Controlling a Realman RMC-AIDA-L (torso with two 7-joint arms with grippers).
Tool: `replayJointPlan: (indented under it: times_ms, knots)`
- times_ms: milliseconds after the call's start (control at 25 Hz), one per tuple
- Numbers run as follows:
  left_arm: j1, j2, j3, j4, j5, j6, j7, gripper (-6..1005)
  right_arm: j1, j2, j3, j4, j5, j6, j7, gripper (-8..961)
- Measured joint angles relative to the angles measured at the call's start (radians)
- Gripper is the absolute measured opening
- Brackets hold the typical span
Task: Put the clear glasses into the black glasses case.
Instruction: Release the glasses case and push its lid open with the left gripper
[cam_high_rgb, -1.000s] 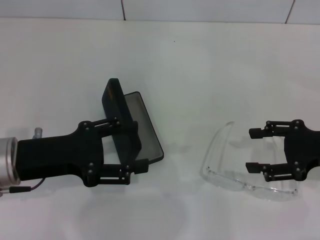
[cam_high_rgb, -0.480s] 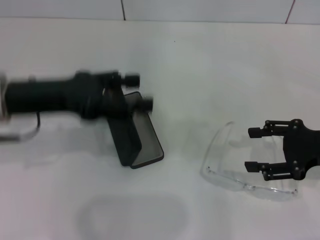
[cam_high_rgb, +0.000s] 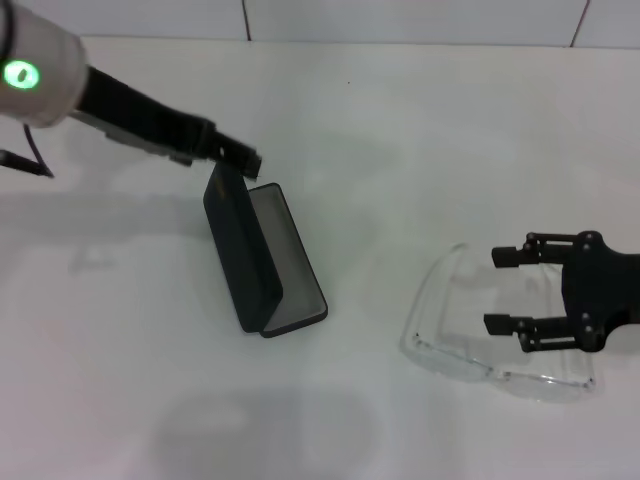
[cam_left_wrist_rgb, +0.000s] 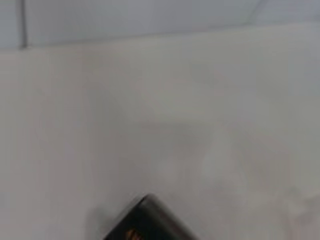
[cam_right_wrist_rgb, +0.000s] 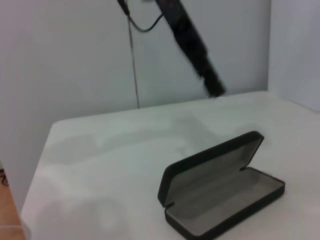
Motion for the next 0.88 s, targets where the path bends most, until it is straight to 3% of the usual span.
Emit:
replayJointPlan:
  times_ms: [240, 480, 880]
  knots:
    - [-0.094, -0.038, 0.13, -0.072, 0.155, 0.0, -0.081, 837, 0.002, 0.0, -0.028, 0.004, 0.004, 0.076, -0.005, 754]
    - [-0.18, -0.039, 0.143, -0.233, 0.156, -0.029, -0.088, 829, -0.001, 0.0, -0.031, 0.006, 0.004, 0.074, -0.016, 754]
    - [-0.231, -0.039, 0.136, -0.351, 0.164, -0.098, -0.092, 817, -0.003, 0.001, -0.031, 0.02, 0.004, 0.077, -0.029, 754]
